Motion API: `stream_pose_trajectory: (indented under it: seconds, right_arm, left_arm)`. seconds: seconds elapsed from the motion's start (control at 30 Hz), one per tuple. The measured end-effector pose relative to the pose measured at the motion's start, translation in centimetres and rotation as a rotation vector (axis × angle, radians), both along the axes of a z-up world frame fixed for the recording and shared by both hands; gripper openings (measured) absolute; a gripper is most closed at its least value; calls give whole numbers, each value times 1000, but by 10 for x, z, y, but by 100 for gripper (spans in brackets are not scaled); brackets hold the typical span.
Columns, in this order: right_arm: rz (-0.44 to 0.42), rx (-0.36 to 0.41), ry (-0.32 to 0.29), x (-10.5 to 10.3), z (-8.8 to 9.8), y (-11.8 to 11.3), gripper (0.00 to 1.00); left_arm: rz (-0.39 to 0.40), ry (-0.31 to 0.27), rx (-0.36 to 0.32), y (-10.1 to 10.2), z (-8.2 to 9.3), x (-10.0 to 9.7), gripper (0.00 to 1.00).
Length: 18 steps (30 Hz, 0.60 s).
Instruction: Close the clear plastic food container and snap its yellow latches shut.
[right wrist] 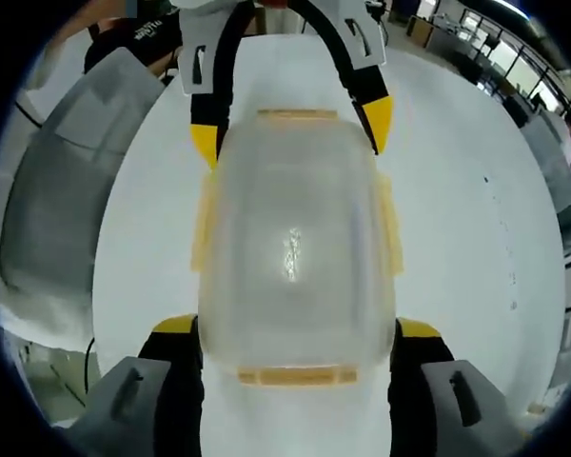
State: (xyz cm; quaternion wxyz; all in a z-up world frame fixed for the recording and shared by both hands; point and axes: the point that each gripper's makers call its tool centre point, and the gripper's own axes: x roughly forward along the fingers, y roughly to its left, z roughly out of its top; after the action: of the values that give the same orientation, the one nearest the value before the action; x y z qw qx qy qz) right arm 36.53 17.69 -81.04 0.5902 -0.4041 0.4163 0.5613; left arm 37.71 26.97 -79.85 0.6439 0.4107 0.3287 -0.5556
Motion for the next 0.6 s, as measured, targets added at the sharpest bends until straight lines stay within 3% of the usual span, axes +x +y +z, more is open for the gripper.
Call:
stream_pose_trajectory:
  seconds: [0.6]
  right_arm:
    - [16, 17, -3, -2, 0, 37, 77]
  left_arm:
    - [22, 1, 0, 37, 0, -3, 73]
